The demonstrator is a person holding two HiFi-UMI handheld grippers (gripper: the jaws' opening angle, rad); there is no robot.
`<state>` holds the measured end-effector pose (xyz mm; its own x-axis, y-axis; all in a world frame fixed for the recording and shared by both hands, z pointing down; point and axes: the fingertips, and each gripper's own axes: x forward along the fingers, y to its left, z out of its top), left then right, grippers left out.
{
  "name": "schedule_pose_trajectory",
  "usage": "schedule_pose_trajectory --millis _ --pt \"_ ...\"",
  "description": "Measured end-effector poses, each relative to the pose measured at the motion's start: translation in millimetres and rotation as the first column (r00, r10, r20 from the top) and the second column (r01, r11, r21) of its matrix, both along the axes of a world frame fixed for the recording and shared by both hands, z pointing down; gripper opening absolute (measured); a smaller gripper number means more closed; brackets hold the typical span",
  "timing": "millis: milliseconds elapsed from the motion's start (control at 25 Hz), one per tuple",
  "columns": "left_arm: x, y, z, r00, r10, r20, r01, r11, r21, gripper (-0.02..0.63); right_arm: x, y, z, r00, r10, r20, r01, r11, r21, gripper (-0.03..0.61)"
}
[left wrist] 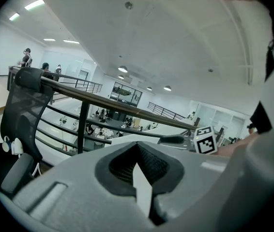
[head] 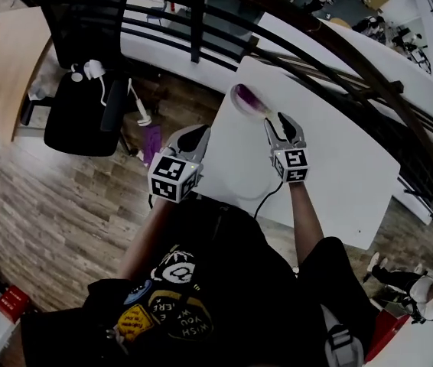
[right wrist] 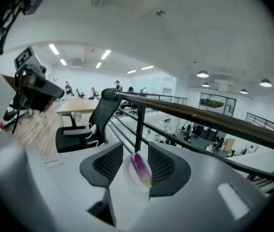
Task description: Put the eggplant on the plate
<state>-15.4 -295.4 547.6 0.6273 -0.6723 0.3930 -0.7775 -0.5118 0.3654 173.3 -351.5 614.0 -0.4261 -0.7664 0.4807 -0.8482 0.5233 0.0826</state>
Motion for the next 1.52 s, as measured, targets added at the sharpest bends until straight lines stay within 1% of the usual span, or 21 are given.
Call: schedule_pose_trajectory --millis 40,120,240,280,320,400,440,520,680,800,1040,1280,1520 --pt "4.3 1.1 -5.0 1.000 0.013 0.002 -0.013 1.000 0.021 0.003 3.3 13.7 -17.3 0.998 0.044 0.040 -0.046 0.998 0.034 0.154" --pt "13.2 2.9 -17.1 0.999 0.032 0.008 -0.033 0.997 0.076 0.003 11.8 40.2 -50.5 0.984 0.132 0.123 -0.144 0.985 0.094 0.120" --pt "27.0 7.2 -36.4 0.999 0.040 -0.001 -0.039 0.989 0.144 0.003 30.2 76.4 -93.4 0.942 0.253 0.222 -0.292 0.943 0.162 0.062" --pt "31.8 9.6 -41.8 0.999 0.044 -0.005 -0.042 0.986 0.163 0.003 37.3 88.1 -105.3 0.922 0.293 0.254 -0.341 0.924 0.174 0.033" --pt "37.0 12.2 -46.5 0.999 0.050 -0.006 -0.048 0.982 0.181 0.003 44.2 99.4 -115.5 0.900 0.330 0.285 -0.388 0.904 0.179 0.017" --pt "48.9 17.6 -55.4 0.998 0.064 -0.011 -0.061 0.976 0.209 0.005 56.5 120.4 -129.7 0.860 0.392 0.328 -0.463 0.869 0.175 0.003" --pt "55.6 20.6 -59.4 0.997 0.073 -0.016 -0.068 0.974 0.217 0.003 60.9 129.9 -133.0 0.846 0.414 0.336 -0.487 0.856 0.171 0.003" --pt "69.3 26.8 -64.6 0.995 0.098 -0.024 -0.090 0.970 0.226 0.005 65.2 145.4 -132.1 0.831 0.442 0.339 -0.513 0.844 0.157 0.003" --pt "91.0 39.9 -69.2 0.989 0.147 -0.005 -0.141 0.960 0.244 0.005 62.7 161.8 -118.9 0.822 0.454 0.344 -0.519 0.846 0.122 0.002" --pt "97.7 48.9 -68.6 0.988 0.151 0.009 -0.149 0.956 0.253 0.005 58.4 167.7 -116.6 0.827 0.445 0.343 -0.507 0.855 0.112 0.002" --pt "94.0 52.4 -70.2 0.993 0.115 0.021 -0.116 0.960 0.256 0.005 53.2 165.5 -120.7 0.851 0.407 0.332 -0.464 0.878 0.115 0.002" --pt "76.2 51.7 -68.9 0.998 0.064 0.022 -0.068 0.964 0.256 0.005 45.5 161.4 -119.8 0.862 0.387 0.326 -0.442 0.890 0.113 0.002" --pt "74.2 50.8 -68.1 0.998 0.054 0.014 -0.056 0.967 0.247 0.005 41.7 156.5 -117.1 0.874 0.372 0.314 -0.421 0.901 0.103 0.002"
